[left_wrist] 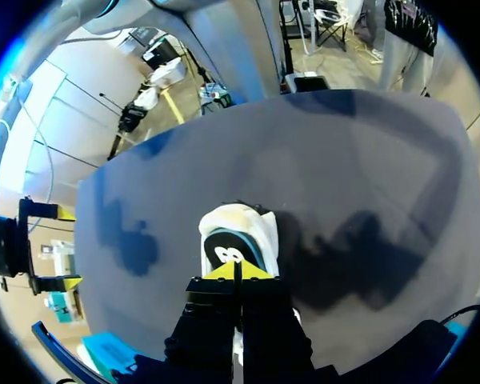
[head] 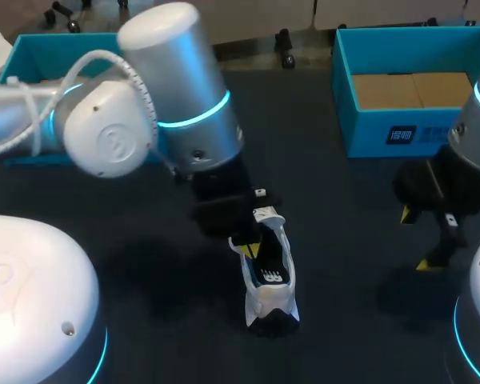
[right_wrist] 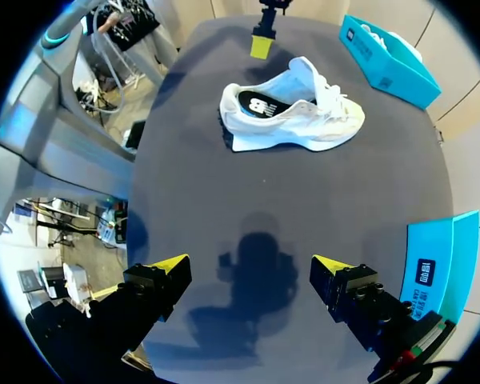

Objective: Take the shoe out of the shoebox, open the shoe tongue, remove and reinsert the insole, then place the shoe into the shoebox

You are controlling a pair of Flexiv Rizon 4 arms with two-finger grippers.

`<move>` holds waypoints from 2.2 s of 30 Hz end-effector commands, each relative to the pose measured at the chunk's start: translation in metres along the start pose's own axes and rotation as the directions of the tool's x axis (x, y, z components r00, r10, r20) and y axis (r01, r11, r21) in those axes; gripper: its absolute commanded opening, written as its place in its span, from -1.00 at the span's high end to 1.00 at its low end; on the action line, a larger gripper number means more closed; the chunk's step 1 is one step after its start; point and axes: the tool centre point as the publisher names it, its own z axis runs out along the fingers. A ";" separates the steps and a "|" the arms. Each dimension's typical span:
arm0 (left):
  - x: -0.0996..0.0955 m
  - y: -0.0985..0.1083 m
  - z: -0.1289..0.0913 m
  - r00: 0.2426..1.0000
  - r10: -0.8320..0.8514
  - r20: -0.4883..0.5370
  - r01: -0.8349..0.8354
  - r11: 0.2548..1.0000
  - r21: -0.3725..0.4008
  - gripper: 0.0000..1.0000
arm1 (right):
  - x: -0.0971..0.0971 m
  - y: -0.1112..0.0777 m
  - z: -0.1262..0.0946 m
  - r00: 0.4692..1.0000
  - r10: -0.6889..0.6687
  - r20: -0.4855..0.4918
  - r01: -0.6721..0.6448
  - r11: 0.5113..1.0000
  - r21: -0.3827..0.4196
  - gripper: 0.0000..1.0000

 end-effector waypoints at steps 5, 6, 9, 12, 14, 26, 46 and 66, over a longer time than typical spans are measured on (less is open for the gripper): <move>-0.011 0.004 0.017 0.974 0.033 -0.223 -0.010 0.995 0.103 1.00 | 0.002 -0.001 0.001 1.000 -0.001 0.003 0.001 1.000 -0.001 -1.00; -0.010 0.004 0.021 0.971 0.029 -0.237 -0.003 0.994 0.108 1.00 | 0.002 -0.001 0.001 1.000 -0.001 0.003 0.001 1.000 -0.001 -1.00; -0.009 0.005 0.032 0.961 0.034 -0.275 -0.003 0.994 0.113 1.00 | 0.002 -0.001 0.001 1.000 -0.001 0.003 0.001 1.000 -0.001 -1.00; -0.008 0.006 0.040 0.954 0.037 -0.298 0.000 0.992 0.125 1.00 | 0.002 -0.001 0.001 1.000 -0.001 0.003 0.001 1.000 -0.001 -1.00; -0.007 0.004 0.046 0.950 0.044 -0.308 -0.005 0.992 0.128 1.00 | 0.002 -0.001 0.001 1.000 -0.001 0.003 0.001 1.000 -0.001 -1.00; -0.001 -0.001 0.067 0.923 0.081 -0.375 -0.030 0.990 0.140 1.00 | 0.002 -0.001 0.001 1.000 -0.001 0.003 0.001 1.000 -0.001 -1.00; 0.007 -0.003 0.072 0.916 0.098 -0.390 -0.050 0.990 0.132 1.00 | 0.002 -0.001 0.001 1.000 -0.001 0.003 0.001 1.000 -0.001 -1.00; 0.012 0.011 0.119 0.930 0.008 -0.368 0.022 0.997 0.079 1.00 | 0.002 -0.001 0.001 1.000 -0.001 0.003 0.001 1.000 -0.001 -1.00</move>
